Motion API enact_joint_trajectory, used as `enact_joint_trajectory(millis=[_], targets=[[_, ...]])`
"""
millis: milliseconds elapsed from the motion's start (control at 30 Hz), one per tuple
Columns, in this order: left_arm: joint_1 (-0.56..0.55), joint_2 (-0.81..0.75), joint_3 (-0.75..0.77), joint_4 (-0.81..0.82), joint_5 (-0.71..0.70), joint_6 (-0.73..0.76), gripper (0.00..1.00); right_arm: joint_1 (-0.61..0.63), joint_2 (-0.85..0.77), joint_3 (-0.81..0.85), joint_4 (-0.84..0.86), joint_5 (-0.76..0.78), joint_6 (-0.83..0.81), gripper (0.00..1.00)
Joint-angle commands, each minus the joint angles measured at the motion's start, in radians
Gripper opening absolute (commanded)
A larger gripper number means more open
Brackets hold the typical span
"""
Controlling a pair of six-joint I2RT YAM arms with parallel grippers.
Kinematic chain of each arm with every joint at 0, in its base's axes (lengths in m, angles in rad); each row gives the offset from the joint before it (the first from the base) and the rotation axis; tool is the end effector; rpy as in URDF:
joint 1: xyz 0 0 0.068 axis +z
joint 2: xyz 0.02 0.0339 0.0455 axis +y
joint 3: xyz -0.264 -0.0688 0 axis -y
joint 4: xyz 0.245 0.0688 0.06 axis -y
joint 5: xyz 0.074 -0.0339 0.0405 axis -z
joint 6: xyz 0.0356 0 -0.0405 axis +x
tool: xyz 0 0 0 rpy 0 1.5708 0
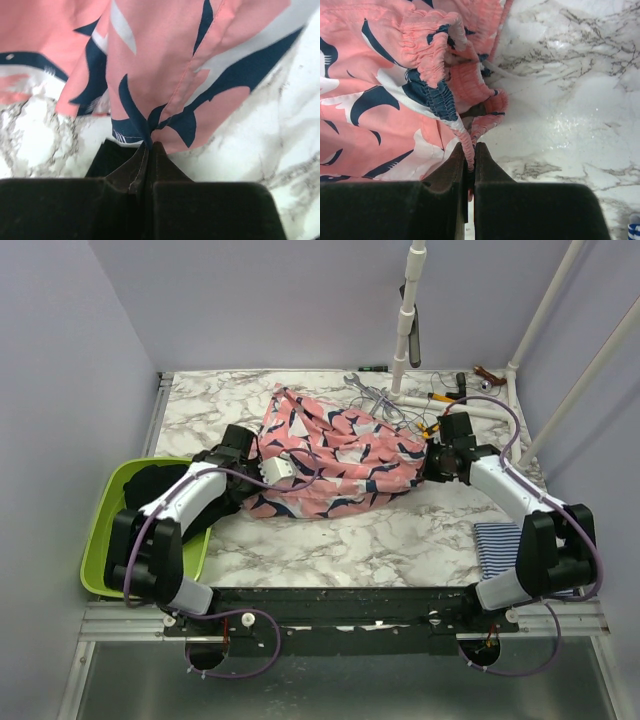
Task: Fold and stack the mixed laundry pile
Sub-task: Flatten out the shorts at the center of the board.
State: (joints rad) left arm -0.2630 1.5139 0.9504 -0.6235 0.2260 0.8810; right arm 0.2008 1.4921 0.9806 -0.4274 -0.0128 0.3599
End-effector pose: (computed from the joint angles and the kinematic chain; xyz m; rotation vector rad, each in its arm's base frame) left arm 0.2730 -0.0818 0.1961 1.5149 2.2429 -0.1327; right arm 0.3007 0.0617 0.2206 0.1955 2.5194 0.2441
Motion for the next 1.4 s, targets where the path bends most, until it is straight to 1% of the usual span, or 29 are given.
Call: enact_joint_trajectory(millis=[0, 67, 133, 233, 267, 300, 400, 500, 600, 700, 867, 900, 933, 967, 1000, 1067, 1133, 1200, 1233, 1267, 1300, 1333, 1367], targets=[[0.010, -0.196, 0.006, -0.126, 0.045, -0.042, 0.00, -0.008, -0.091, 0.038, -0.143, -0.039, -0.016, 0.01], [0.011, -0.277, -0.004, -0.178, 0.056, -0.042, 0.00, -0.008, -0.155, 0.039, -0.214, -0.068, -0.015, 0.01], [0.011, -0.338, -0.003, -0.261, 0.101, -0.040, 0.00, -0.008, -0.220, 0.023, -0.271, -0.115, -0.001, 0.01], [0.011, -0.395, 0.004, -0.400, 0.167, -0.023, 0.00, -0.008, -0.281, -0.032, -0.345, -0.252, 0.033, 0.01], [0.011, -0.410, -0.004, -0.421, 0.175, -0.019, 0.00, -0.008, -0.281, -0.044, -0.381, -0.286, 0.035, 0.01], [0.011, -0.430, -0.023, -0.431, 0.168, -0.014, 0.00, -0.008, -0.274, -0.053, -0.439, -0.307, 0.024, 0.01], [0.011, -0.468, -0.101, -0.430, 0.118, 0.012, 0.00, -0.006, -0.275, -0.088, -0.562, -0.278, 0.023, 0.01], [0.011, -0.480, -0.169, -0.450, 0.109, 0.045, 0.00, -0.006, -0.341, -0.135, -0.570, -0.296, 0.074, 0.01], [0.011, -0.475, -0.224, -0.453, 0.078, 0.076, 0.00, -0.006, -0.364, -0.125, -0.622, -0.301, 0.087, 0.01], [0.011, -0.475, -0.248, -0.457, 0.058, 0.092, 0.00, -0.006, -0.396, -0.153, -0.625, -0.304, 0.132, 0.01], [0.011, -0.476, -0.257, -0.482, 0.079, 0.115, 0.00, -0.004, -0.449, -0.235, -0.661, -0.322, 0.195, 0.01], [0.011, -0.475, -0.261, -0.484, 0.082, 0.123, 0.00, -0.003, -0.467, -0.234, -0.678, -0.315, 0.199, 0.02], [0.011, -0.475, -0.267, -0.484, 0.083, 0.130, 0.00, -0.003, -0.473, -0.235, -0.698, -0.306, 0.196, 0.08], [0.011, -0.473, -0.273, -0.484, 0.082, 0.137, 0.00, -0.003, -0.475, -0.242, -0.719, -0.299, 0.199, 0.20], [0.011, -0.470, -0.277, -0.483, 0.081, 0.142, 0.00, -0.003, -0.481, -0.245, -0.720, -0.315, 0.201, 0.29], [0.011, -0.460, -0.281, -0.487, 0.074, 0.146, 0.05, -0.003, -0.478, -0.226, -0.743, -0.307, 0.194, 0.37], [0.011, -0.461, -0.272, -0.510, 0.072, 0.160, 0.12, -0.003, -0.466, -0.152, -0.772, -0.265, 0.186, 0.46], [0.011, -0.481, -0.261, -0.529, 0.069, 0.169, 0.20, -0.003, -0.456, -0.077, -0.760, -0.250, 0.177, 0.56], [0.011, -0.490, -0.254, -0.541, 0.071, 0.176, 0.25, -0.003, -0.443, -0.031, -0.759, -0.201, 0.174, 0.57], [0.011, -0.494, -0.246, -0.557, 0.080, 0.180, 0.31, -0.003, -0.429, 0.021, -0.755, -0.154, 0.168, 0.56], [0.011, -0.493, -0.238, -0.571, 0.086, 0.183, 0.42, -0.003, -0.411, 0.056, -0.740, -0.113, 0.161, 0.56], [0.011, -0.491, -0.231, -0.585, 0.088, 0.185, 0.48, -0.003, -0.395, 0.086, -0.704, -0.097, 0.152, 0.57], [0.011, -0.492, -0.222, -0.602, 0.087, 0.192, 0.52, -0.003, -0.377, 0.096, -0.648, -0.092, 0.149, 0.57]])
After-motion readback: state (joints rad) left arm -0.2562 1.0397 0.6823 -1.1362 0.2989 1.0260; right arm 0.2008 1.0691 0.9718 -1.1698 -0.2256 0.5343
